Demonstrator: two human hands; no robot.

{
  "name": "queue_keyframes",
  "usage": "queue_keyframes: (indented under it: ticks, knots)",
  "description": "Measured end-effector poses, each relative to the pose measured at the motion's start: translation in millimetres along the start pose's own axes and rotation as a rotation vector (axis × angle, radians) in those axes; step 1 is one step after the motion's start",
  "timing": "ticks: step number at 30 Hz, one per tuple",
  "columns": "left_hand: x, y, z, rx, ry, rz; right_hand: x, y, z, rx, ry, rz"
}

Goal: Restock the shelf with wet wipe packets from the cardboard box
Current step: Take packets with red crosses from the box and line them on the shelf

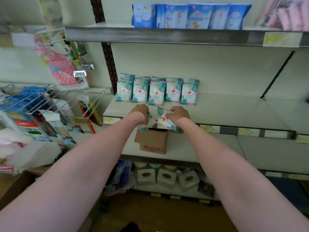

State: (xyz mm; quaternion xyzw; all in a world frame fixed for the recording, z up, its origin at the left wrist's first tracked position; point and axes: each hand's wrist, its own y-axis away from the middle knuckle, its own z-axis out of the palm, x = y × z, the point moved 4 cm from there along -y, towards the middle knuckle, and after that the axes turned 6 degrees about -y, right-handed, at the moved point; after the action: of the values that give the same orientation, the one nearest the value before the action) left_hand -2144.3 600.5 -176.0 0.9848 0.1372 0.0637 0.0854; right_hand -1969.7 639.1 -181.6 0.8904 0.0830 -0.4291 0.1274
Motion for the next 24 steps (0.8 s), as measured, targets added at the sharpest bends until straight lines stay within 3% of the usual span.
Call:
queue_keyframes:
  ticks: [10, 24]
  knots:
    - [28.3, -56.2, -32.1, 0.047, 0.06, 0.138, 0.1, -41.3, -36.5, 0.168, -0.32, 0.035]
    - [67.7, -164.2, -19.2, -0.032, -0.072, 0.441, 22.9, -116.1, -48.8, 0.241, -0.153, 0.141]
